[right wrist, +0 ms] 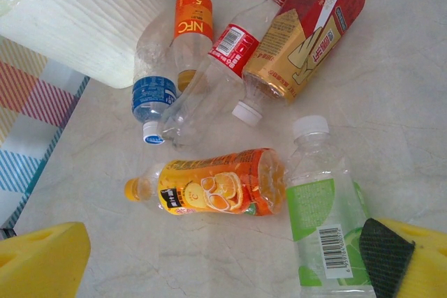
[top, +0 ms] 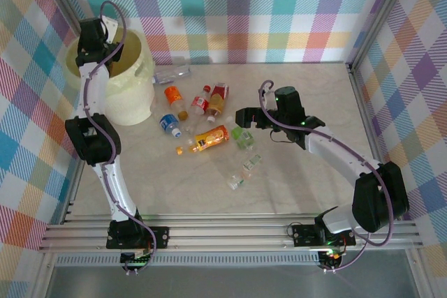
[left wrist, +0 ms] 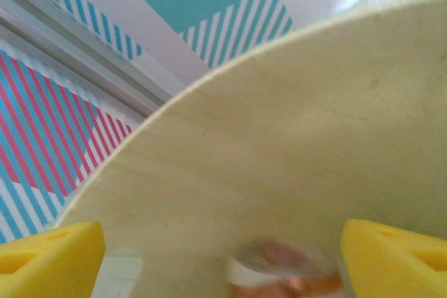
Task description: Put the plastic bottles in the bin
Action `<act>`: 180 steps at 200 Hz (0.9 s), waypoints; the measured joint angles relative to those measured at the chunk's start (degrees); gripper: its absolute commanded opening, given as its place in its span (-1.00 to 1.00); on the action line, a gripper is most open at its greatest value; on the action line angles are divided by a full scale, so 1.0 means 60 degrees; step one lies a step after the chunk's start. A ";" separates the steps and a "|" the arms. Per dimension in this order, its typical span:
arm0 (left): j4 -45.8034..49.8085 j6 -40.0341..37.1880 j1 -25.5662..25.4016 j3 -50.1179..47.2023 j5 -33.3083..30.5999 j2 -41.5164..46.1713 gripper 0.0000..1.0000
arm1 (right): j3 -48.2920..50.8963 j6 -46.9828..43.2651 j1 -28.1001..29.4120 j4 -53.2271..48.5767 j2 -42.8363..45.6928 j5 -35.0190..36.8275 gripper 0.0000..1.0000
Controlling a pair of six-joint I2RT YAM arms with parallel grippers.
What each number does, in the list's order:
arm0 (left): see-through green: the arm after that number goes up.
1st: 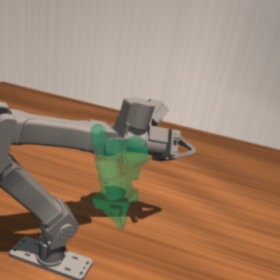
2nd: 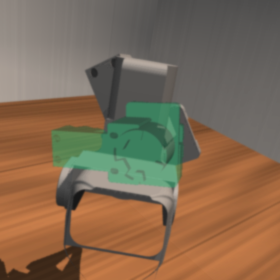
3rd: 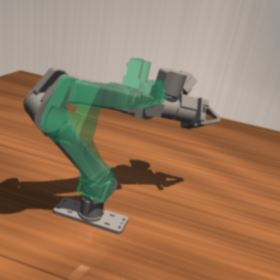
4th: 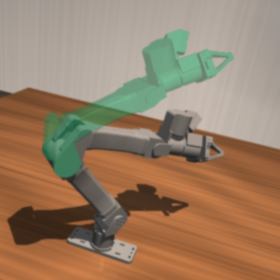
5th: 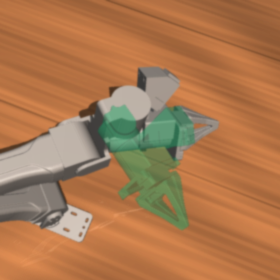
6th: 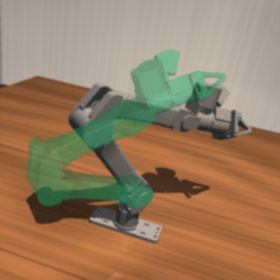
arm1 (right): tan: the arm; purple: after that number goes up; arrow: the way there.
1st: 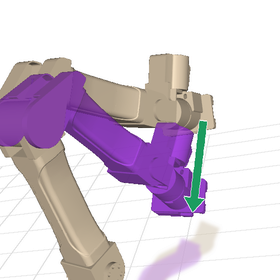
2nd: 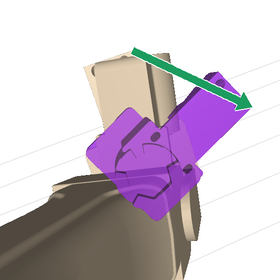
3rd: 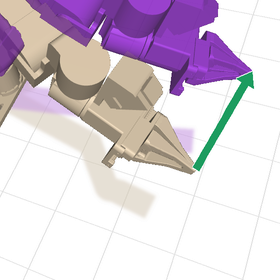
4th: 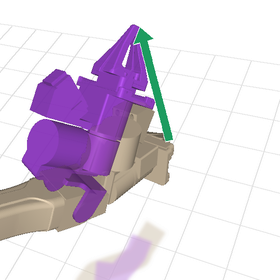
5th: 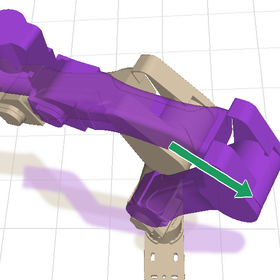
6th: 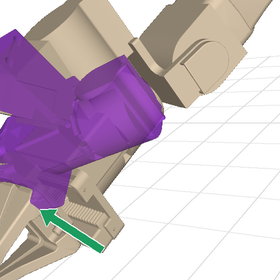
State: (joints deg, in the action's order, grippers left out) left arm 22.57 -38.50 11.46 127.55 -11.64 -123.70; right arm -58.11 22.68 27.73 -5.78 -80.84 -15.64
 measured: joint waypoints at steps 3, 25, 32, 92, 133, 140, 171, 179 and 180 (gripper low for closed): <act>0.0000 0.0007 -0.0004 0.0040 0.0004 0.0000 0.87 | 0.0000 0.0000 0.0000 0.0000 0.0004 0.0000 0.99; 0.0087 0.0291 -0.0029 0.0273 0.0000 0.0000 1.00 | 0.0004 0.0044 0.0000 -0.0004 0.0062 0.0004 0.99; 0.0138 0.0364 -0.0069 0.0291 0.0000 0.0004 1.00 | 0.0004 0.0058 0.0000 -0.0004 0.0102 0.0004 0.99; 0.0484 0.0929 -0.0510 0.0138 -0.0066 0.0244 1.00 | 0.0335 0.0087 0.0000 0.0004 0.0663 0.0557 0.99; 0.0288 0.1785 -0.0674 -0.0922 0.0033 0.1566 1.00 | 0.0492 0.0368 0.0000 -0.0361 0.0739 0.1603 0.99; 0.0106 0.1978 -0.0707 -0.1322 0.0095 0.1949 1.00 | 0.0539 0.0441 0.0000 -0.0455 0.0758 0.1792 0.99; -0.0743 0.2878 -0.0831 -0.3162 0.0324 0.3625 1.00 | 0.0834 0.0838 0.0000 -0.0922 0.0882 0.2499 0.99; -0.0933 0.3158 -0.0900 -0.3534 0.0368 0.3993 1.00 | 0.0925 0.0918 0.0000 -0.1060 0.0925 0.2619 0.99; -0.0954 0.3191 -0.0903 -0.3563 0.0372 0.4018 1.00 | 0.0933 0.0918 0.0000 -0.1060 0.0933 0.2623 0.99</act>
State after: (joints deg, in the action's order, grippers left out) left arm 16.84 -19.35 6.04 106.17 -9.41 -99.59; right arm -52.51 28.18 27.73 -12.14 -75.24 0.10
